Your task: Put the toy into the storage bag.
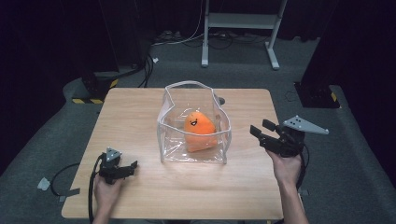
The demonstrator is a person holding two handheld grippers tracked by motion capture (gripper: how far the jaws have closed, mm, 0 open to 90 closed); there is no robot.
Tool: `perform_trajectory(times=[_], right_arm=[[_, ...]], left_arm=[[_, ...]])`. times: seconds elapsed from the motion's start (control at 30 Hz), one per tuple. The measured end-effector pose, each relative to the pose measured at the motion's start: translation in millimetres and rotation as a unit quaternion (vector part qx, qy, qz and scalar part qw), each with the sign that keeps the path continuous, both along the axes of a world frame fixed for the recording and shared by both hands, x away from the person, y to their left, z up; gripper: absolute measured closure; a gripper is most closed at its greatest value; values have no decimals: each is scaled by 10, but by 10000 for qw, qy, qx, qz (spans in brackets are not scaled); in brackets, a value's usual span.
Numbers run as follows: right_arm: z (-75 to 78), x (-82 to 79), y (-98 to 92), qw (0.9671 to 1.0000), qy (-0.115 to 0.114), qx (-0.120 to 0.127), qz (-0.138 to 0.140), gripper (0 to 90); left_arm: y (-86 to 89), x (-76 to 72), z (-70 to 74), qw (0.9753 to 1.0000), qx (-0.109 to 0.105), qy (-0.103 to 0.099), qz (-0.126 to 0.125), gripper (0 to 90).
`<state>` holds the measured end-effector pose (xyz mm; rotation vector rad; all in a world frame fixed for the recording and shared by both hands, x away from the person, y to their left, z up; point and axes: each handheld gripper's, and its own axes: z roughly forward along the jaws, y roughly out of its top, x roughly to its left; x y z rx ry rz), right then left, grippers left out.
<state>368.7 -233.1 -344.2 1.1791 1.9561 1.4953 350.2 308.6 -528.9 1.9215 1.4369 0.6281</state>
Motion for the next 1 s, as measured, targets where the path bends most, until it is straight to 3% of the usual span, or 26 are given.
perform_trajectory(times=[1.0], right_arm=[[-190, -73, -114, 9998, 73, 58, -157, 410]], left_arm=[[-1, 0, -1, 10000, -7, 1, 5, 183]])
